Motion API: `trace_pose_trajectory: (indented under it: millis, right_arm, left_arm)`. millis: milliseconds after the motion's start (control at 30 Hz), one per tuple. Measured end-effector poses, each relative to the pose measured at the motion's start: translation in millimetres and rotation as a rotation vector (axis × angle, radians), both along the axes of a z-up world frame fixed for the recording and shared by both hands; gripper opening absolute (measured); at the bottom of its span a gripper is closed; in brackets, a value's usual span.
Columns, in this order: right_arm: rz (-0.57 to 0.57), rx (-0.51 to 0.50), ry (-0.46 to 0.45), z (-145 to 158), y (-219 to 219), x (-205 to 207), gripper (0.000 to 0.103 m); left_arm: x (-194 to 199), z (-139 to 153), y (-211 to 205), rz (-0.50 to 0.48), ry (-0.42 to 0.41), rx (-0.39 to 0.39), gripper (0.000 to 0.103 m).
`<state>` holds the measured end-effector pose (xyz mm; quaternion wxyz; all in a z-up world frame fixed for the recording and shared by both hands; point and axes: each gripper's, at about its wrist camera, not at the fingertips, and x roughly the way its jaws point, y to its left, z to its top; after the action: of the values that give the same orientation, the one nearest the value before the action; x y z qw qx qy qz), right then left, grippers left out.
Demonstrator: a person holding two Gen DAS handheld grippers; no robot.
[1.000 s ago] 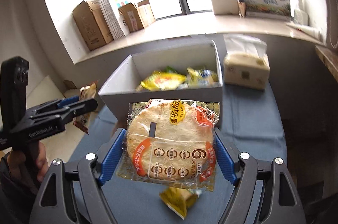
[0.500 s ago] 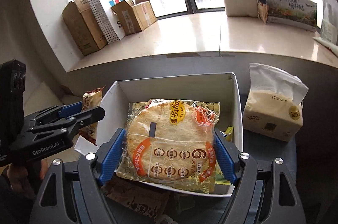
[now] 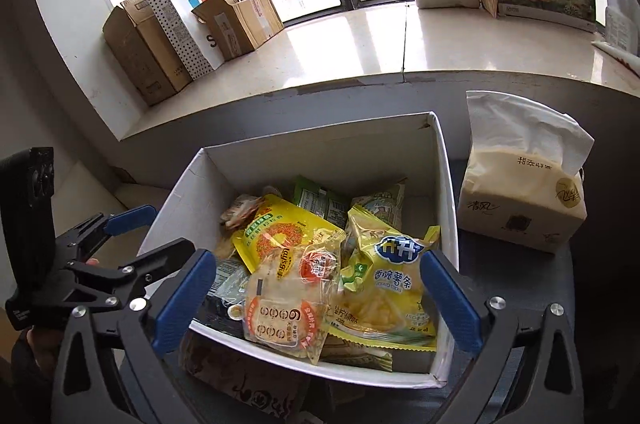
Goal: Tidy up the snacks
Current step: 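Carry the cracker pack into the box with the right tool while the left boxes the rice-cake packet, then grasp the yellow-brown packet on the table with the right tool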
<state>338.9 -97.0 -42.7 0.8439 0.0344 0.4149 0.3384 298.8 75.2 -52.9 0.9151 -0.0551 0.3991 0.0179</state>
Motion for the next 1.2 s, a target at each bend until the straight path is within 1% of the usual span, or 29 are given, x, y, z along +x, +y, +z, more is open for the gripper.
trace_pose_trajectory:
  millis: [100,167,233,367,467,533,600,667,833,867,1000,1067,1200]
  right_arm:
    - [0.011,0.047,0.004,10.1,-7.1,-9.6,0.103]
    - [0.014,0.076,-0.024,18.5,-14.1,-22.8,0.103]
    - [0.02,0.097,-0.049,26.4,-22.2,-39.6,0.103]
    - [0.019,0.156,-0.099,37.1,-46.8,-81.8,0.103]
    - [0.018,0.14,-0.12,34.9,-64.9,-114.2,0.103]
    - [0.014,0.113,-0.103,27.0,-74.9,-131.9,0.103]
    - [0.018,0.089,-0.063,13.9,-83.1,-146.3,0.103]
    - [-0.003,0.045,-0.029,-3.0,-91.8,-161.5,0.103]
    - [-0.048,-0.039,0.059,-51.4,-101.8,-196.9,0.103]
    - [-0.057,-0.052,0.059,-59.9,-102.0,-201.2,0.103]
    - [-0.016,-0.101,0.065,-81.9,-90.4,-206.7,0.103]
    - [-0.009,-0.147,0.057,-89.4,-80.5,-203.2,0.103]
    - [-0.01,-0.166,0.081,-107.0,-69.3,-190.5,0.103]
  left_arm:
    - [-9.0,7.4,0.5,0.007,-0.017,0.002,0.103]
    - [-17.7,11.5,2.1,0.013,-0.024,-0.004,0.103]
    - [-31.7,15.2,0.5,0.004,-0.037,0.008,0.103]
    - [-74.5,25.9,-5.3,-0.025,-0.084,0.003,0.103]
    - [-112.6,32.9,-13.9,-0.036,-0.129,0.03,0.103]
    - [-136.1,35.7,-18.8,-0.032,-0.15,0.025,0.103]
    - [-155.7,33.5,-22.4,-0.029,-0.154,0.004,0.103]
    - [-173.2,25.3,-27.6,-0.02,-0.138,-0.003,0.103]
    - [-208.1,-1.2,-43.7,-0.046,-0.086,-0.028,0.103]
    - [-212.8,-6.2,-46.7,-0.046,-0.076,-0.03,0.103]
    - [-223.3,-22.0,-57.2,-0.065,-0.034,-0.021,0.103]
    - [-226.2,-24.5,-59.6,-0.076,-0.028,-0.026,0.103]
    - [-229.2,-25.8,-57.6,-0.068,-0.022,-0.037,0.103]
